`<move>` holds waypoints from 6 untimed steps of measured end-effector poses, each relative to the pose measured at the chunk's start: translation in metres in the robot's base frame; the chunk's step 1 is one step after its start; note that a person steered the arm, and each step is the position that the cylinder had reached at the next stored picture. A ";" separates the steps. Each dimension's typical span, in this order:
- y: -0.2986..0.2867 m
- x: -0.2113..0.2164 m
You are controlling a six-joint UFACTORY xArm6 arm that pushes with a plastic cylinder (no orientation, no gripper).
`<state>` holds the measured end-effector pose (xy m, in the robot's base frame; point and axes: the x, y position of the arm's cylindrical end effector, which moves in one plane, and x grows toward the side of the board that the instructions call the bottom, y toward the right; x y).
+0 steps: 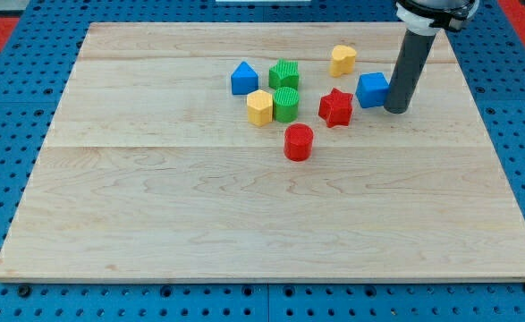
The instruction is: Push the red star to the top left of the blue cube
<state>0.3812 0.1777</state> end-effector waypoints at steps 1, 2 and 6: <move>-0.009 0.064; -0.072 0.065; -0.093 -0.030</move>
